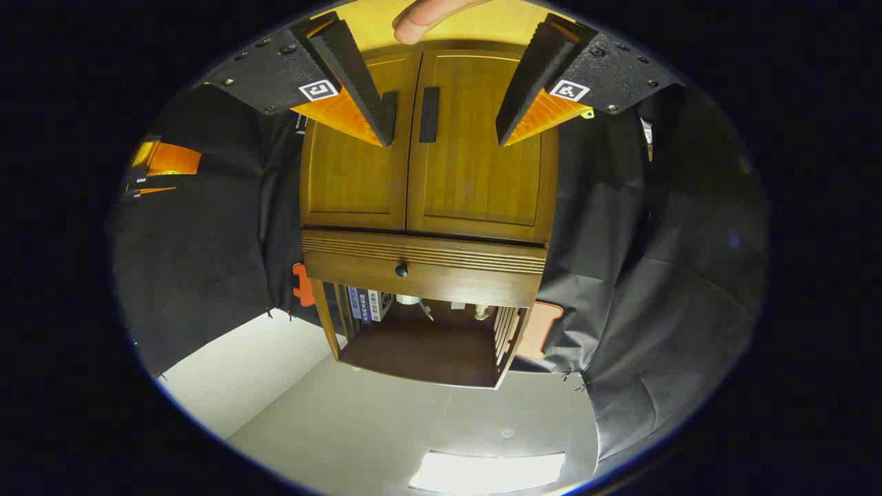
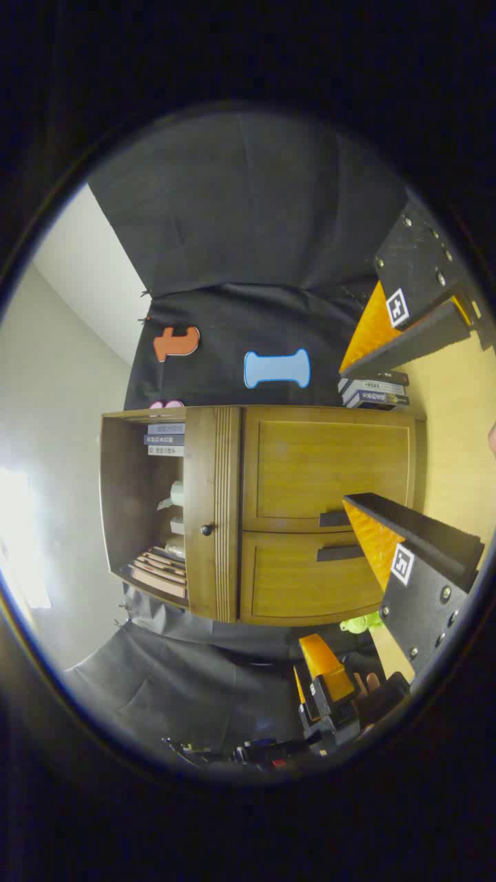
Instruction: Open the right door of the double-door shoe cabinet with the right hand, and open the left door with the left hand.
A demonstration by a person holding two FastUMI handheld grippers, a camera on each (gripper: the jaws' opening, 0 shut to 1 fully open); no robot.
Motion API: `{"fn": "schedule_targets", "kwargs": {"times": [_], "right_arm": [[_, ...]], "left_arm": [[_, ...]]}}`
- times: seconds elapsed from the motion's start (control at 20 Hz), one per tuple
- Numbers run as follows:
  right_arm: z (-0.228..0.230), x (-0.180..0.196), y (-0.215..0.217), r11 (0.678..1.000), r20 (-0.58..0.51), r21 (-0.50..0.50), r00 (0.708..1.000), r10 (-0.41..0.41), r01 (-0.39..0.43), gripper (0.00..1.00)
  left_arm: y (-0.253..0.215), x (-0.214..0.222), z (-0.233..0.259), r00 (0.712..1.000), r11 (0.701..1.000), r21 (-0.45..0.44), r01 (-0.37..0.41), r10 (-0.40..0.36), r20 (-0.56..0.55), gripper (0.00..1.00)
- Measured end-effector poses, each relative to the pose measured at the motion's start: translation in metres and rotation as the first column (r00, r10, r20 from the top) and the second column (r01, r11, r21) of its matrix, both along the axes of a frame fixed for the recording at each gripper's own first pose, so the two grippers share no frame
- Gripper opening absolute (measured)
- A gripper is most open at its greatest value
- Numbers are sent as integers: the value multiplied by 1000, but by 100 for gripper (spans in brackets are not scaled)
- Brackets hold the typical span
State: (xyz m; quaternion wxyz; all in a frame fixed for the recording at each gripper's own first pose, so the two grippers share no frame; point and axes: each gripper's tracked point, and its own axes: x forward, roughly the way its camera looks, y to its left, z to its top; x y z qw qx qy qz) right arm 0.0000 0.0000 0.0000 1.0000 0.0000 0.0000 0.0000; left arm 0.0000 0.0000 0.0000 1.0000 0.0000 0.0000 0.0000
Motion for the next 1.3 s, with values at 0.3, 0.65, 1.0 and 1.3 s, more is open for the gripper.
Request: {"fn": "schedule_targets", "kwargs": {"times": [0.3,0.65,1.0,1.3], "right_arm": [[3,14,8,1000,7,0,1000,-2,2,98],[-2,40,21,1000,-10,-5,1000,3,-3,100],[-9,85,22,1000,-7,-9,1000,-2,2,98],[-49,159,45,998,-71,27,996,50,-48,98]], "left_arm": [[9,7,-5,1000,1000,-17,4,-4,-25,92],[18,18,-10,999,1000,-12,13,-14,-45,95],[14,21,-11,998,999,-26,45,-46,-42,92],[13,23,-15,997,998,-34,47,-49,-61,95]]}}
